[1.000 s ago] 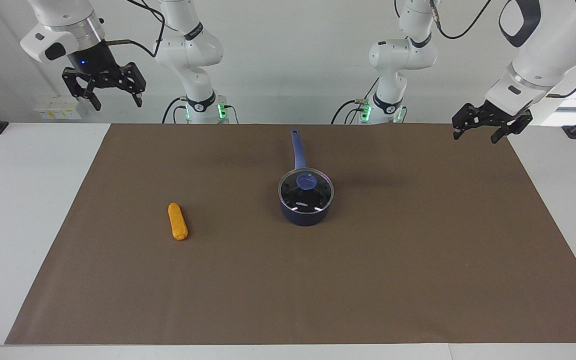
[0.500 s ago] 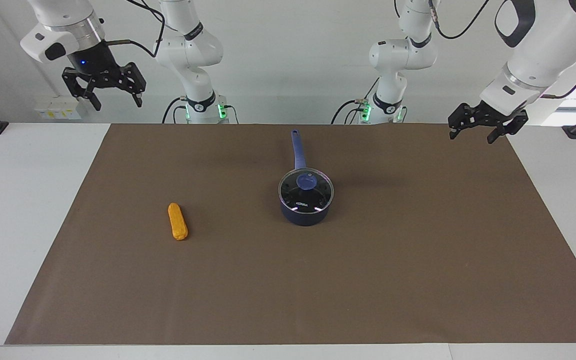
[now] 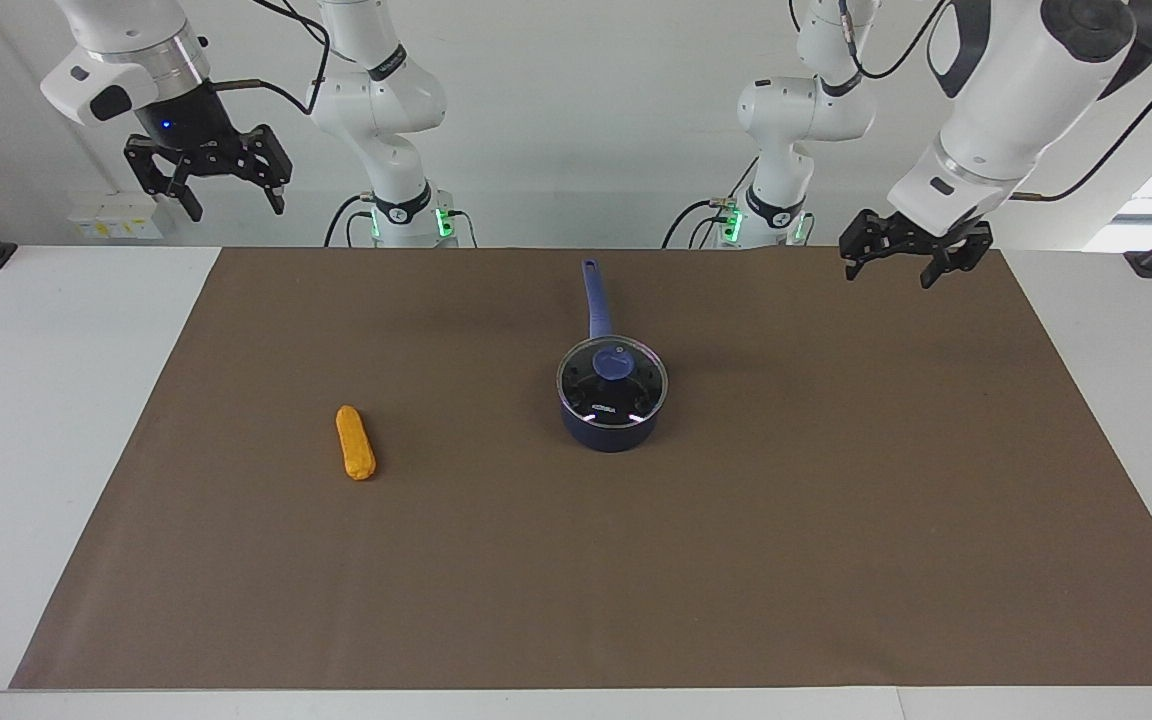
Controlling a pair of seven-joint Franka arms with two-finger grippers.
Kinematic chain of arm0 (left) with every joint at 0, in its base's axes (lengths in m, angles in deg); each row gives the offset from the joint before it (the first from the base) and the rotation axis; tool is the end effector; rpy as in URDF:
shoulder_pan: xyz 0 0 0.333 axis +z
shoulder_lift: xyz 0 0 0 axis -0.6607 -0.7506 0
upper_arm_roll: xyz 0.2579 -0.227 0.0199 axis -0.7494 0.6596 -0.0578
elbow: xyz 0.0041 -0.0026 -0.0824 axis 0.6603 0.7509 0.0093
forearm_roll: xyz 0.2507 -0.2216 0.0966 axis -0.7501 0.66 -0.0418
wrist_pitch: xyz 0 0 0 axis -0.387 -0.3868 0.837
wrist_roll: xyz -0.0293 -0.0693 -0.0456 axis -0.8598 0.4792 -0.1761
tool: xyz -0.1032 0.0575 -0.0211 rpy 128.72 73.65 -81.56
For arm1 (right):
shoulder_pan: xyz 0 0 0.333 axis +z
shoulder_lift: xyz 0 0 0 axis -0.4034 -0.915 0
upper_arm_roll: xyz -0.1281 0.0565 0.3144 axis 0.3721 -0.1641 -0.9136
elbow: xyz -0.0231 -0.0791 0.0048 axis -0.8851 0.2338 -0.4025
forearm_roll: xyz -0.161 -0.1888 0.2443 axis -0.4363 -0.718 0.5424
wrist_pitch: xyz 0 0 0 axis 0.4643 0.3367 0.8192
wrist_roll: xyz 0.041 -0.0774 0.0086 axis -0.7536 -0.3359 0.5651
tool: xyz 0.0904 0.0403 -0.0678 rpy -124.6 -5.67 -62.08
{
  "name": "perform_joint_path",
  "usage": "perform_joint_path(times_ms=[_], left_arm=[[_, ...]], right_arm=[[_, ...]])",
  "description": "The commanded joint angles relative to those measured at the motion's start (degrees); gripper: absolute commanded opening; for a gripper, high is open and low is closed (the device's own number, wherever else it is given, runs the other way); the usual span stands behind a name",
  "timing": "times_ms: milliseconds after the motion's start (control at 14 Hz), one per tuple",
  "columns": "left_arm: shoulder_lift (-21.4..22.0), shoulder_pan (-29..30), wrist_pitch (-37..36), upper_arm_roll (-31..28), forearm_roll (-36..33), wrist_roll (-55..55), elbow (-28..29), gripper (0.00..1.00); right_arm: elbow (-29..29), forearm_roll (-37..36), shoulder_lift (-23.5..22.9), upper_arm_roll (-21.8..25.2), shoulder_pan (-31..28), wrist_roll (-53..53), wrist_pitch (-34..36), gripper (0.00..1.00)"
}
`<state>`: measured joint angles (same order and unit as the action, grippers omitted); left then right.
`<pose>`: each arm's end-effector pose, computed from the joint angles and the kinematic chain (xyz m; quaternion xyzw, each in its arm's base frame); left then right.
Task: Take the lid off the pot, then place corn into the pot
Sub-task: 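Reach the left gripper to the glass lid knob on the pot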
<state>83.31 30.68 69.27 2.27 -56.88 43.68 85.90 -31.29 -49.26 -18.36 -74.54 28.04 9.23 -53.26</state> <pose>0.5028 -0.1113 0.6239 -0.9940 0.0937 0.0572 0.0013 0.4594 -0.0297 0.6851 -0.9985 -0.0546 0.0084 0.0010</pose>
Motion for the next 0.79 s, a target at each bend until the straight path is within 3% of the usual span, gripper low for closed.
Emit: perform_joint_path(times_ms=[0, 500, 714], left_arm=[[0.30, -3.21, 3.25, -0.69, 1.36, -5.26, 1.95, 1.00], [-5.84, -14.45, 12.47, -0.77, 2.43, -23.27, 1.86, 1.00], [-11.10, -20.07, 15.81, -0.77, 1.55, -30.64, 1.34, 1.00]], right_arm=[[-1.49, 0.27, 1.31, -0.37, -0.73, 1.24, -0.84, 1.00], [-1.48, 0.18, 2.27, -0.20, -1.17, 1.59, -0.14, 1.00], [-6.38, -0.17, 2.28, -0.20, -1.09, 1.60, -4.33, 1.00]])
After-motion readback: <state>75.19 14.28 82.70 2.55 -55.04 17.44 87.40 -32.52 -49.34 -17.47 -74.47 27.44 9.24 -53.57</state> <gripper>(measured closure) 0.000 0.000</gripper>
